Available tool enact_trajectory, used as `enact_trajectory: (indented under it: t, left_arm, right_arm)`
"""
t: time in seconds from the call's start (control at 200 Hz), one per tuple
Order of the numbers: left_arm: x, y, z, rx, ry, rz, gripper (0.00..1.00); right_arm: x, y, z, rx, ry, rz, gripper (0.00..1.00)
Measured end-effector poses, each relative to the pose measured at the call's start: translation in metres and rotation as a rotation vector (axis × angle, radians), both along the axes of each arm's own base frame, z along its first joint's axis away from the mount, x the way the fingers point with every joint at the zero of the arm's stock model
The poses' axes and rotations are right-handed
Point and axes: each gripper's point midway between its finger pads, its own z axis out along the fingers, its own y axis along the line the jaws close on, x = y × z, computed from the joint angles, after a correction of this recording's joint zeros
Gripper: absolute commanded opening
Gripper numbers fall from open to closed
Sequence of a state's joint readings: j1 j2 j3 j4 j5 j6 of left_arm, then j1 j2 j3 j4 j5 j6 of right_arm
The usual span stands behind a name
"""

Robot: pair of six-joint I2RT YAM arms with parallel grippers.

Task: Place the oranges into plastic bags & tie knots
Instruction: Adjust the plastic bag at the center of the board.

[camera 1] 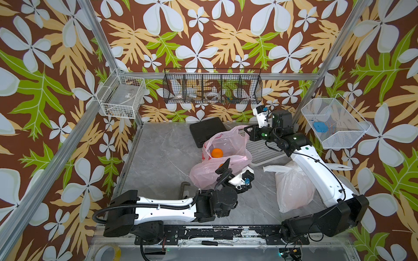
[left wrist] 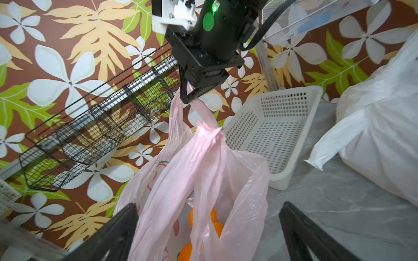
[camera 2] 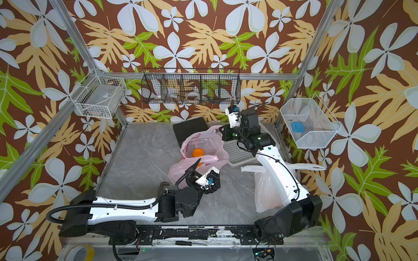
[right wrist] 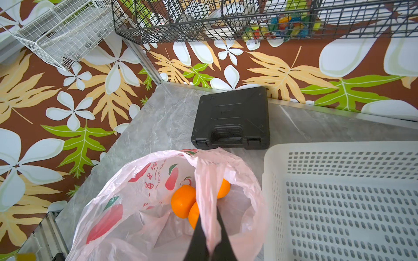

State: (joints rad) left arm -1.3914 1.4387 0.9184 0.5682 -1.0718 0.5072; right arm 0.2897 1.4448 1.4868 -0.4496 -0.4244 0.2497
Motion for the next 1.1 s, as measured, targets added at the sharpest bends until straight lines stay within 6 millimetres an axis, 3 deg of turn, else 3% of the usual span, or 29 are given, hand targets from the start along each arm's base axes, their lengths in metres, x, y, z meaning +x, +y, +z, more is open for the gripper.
enact_trajectory:
  t: [0.385, 0.591, 0.746, 0.911, 0.961, 1.101]
  left_arm:
    - [0.034, 0.028, -0.02, 0.103, -0.104, 0.284, 0.86]
    - [0.038, 0.043, -0.012, 0.058, -0.1, 0.302, 0.61]
    - [0.039, 0.046, -0.005, -0.005, -0.075, 0.26, 0.3]
    - [0.036, 0.041, -0.005, -0.024, -0.031, 0.165, 0.05]
    - [0.035, 0.04, -0.001, -0.039, -0.013, 0.132, 0.0]
    - [0.03, 0.043, 0.026, -0.147, 0.044, 0.011, 0.0]
  right_arm:
    - [-0.001, 0.003, -0.003, 0.004, 0.009, 0.019, 0.0]
    - [-0.002, 0.003, -0.004, -0.002, 0.011, 0.023, 0.0]
    - [-0.003, 0.002, -0.004, -0.007, 0.013, 0.024, 0.0]
    - [-0.004, 0.002, -0.002, -0.01, 0.013, 0.025, 0.0]
    - [-0.004, 0.002, 0.002, -0.009, 0.009, 0.025, 0.0]
    - [-0.01, -0.001, 0.02, -0.009, -0.017, 0.02, 0.0]
